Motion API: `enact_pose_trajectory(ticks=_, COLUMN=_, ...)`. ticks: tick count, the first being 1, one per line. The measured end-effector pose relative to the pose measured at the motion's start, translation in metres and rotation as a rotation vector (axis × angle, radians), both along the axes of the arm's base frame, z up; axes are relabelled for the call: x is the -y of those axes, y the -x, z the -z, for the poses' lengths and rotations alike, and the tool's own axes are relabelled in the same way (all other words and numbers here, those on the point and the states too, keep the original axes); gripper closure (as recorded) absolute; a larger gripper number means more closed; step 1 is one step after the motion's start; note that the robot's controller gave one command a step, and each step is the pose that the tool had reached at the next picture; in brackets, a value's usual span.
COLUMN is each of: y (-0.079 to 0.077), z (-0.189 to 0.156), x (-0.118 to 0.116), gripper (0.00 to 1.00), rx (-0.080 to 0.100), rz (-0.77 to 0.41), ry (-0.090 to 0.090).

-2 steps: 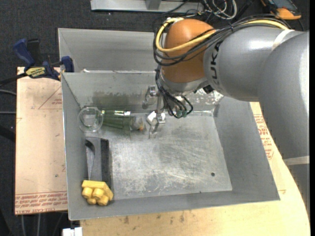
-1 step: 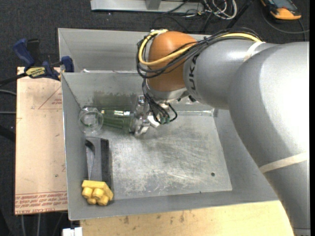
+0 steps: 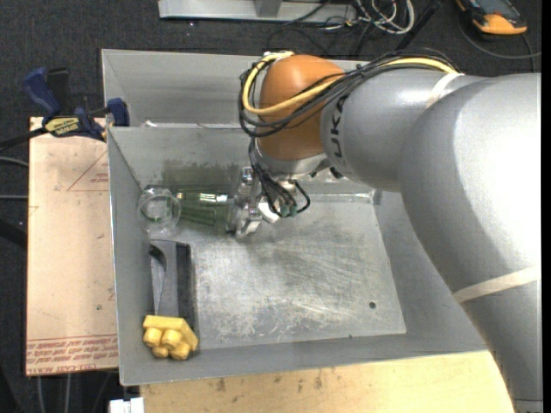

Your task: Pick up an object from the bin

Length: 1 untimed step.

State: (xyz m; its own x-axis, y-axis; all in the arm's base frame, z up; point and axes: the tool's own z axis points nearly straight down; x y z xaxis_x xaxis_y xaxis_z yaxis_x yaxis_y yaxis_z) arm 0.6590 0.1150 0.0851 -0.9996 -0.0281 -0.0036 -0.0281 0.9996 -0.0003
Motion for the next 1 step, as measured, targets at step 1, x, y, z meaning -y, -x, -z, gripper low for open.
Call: enact_pose_trajectory(ticks=1, y=0.0074, z=-0.0455, x=-0.0035, gripper=1.0, rx=-0.005, rz=-0.029, ry=-0.001)
